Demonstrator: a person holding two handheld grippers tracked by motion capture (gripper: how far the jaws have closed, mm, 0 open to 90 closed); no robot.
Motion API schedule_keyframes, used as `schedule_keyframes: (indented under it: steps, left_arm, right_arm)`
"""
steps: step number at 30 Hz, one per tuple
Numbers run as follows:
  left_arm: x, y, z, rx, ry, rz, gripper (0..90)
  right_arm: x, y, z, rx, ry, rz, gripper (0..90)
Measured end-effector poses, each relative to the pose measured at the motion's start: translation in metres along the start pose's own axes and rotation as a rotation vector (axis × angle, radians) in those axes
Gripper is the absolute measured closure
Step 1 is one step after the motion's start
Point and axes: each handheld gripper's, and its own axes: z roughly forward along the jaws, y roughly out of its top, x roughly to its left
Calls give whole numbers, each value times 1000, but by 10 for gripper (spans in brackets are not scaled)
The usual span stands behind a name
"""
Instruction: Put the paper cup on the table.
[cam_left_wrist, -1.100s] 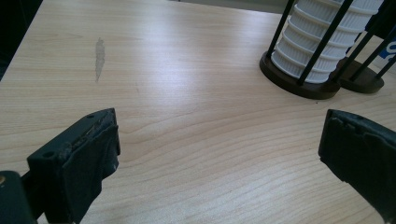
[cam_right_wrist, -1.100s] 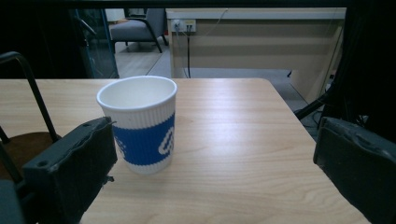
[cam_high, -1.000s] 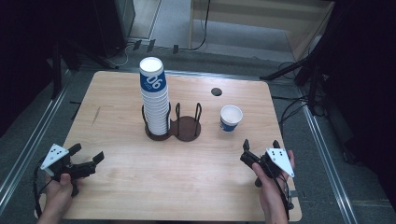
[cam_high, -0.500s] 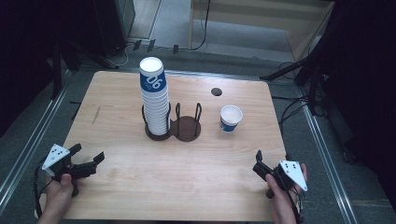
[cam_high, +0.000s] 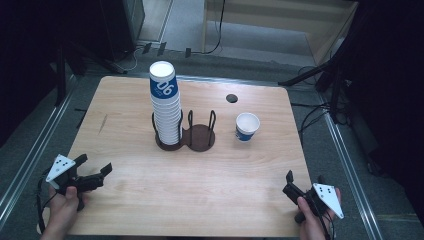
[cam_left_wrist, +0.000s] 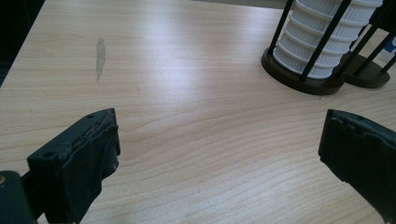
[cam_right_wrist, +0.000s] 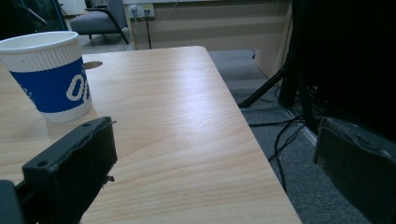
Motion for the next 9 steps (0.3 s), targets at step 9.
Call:
schedule_keyframes:
  steps: [9]
  left_arm:
    - [1,0,1,3,-3,-12,0]
  right_arm:
    - [-6,-2,-3,11,-1,16,0]
